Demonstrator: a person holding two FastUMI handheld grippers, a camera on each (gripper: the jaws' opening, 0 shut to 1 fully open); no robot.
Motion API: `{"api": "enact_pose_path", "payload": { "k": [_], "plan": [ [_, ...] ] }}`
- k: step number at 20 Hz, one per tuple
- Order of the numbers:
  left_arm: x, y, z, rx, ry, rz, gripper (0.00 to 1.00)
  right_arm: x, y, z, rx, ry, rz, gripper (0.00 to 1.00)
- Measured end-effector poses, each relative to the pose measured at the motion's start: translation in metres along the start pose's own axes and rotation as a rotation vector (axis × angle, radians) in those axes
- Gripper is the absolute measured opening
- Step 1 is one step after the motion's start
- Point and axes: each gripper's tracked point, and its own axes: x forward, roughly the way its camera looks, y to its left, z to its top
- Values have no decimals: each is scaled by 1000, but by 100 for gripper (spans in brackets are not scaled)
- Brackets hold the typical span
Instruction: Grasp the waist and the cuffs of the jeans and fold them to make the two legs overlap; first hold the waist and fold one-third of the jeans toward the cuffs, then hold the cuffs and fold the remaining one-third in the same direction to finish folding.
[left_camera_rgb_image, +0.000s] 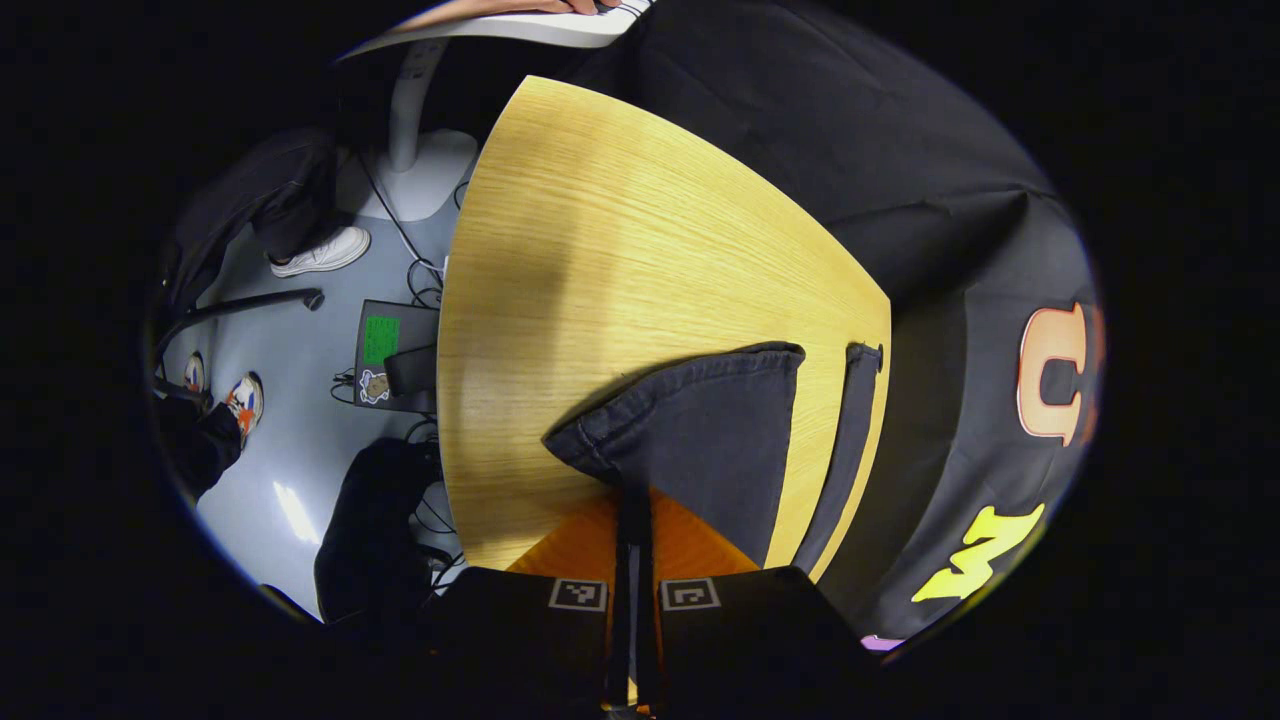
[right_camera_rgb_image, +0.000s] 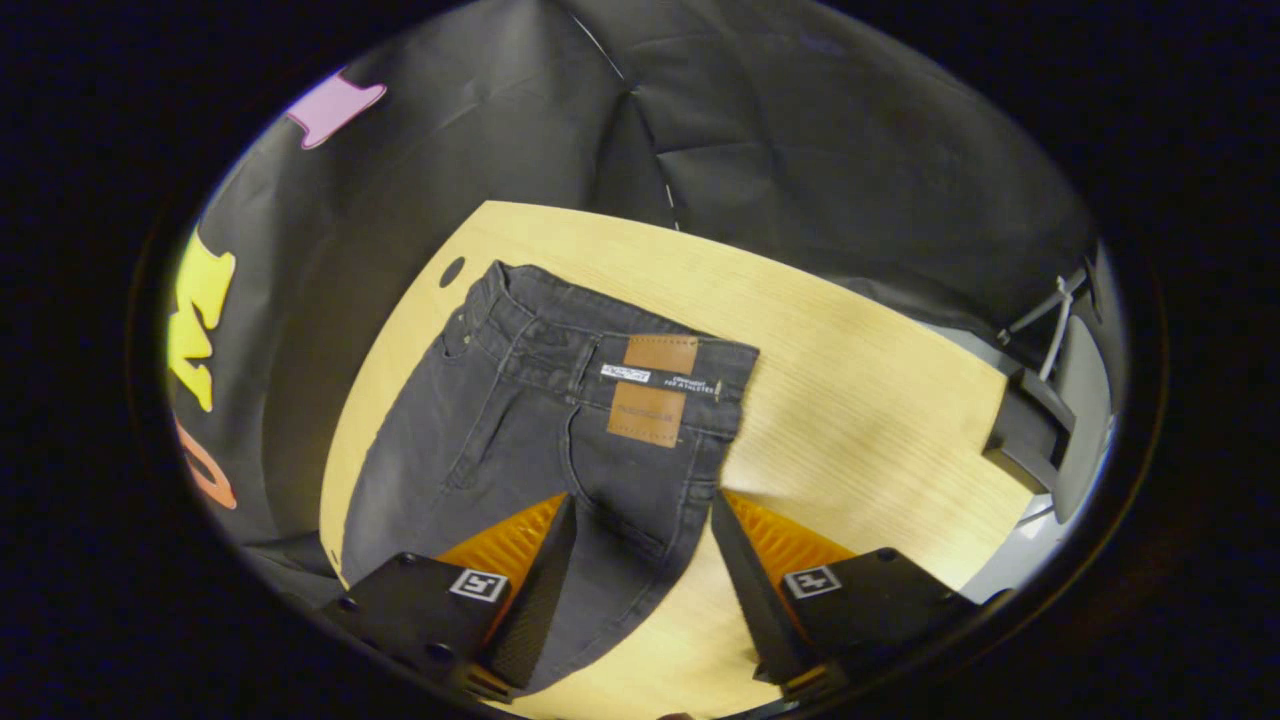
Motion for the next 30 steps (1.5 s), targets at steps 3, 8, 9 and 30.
{"api": "enact_pose_path", "payload": {
  "k": [3, 8, 9, 30],
  "plan": [
    [3, -3, 1, 1, -2, -1, 6, 7, -13, 4, -59, -18, -59, 30],
    [3, -6, 2, -7, 9, 4, 4, 6, -9, 5, 32, 1, -11, 2],
    [2, -6, 2, -18, 13, 8, 3, 4, -8, 8, 63, -1, 9, 0],
    [22, -271, 22, 174, 28, -249, 3, -44, 173, 112, 76, -164, 357, 2]
  ]
}}
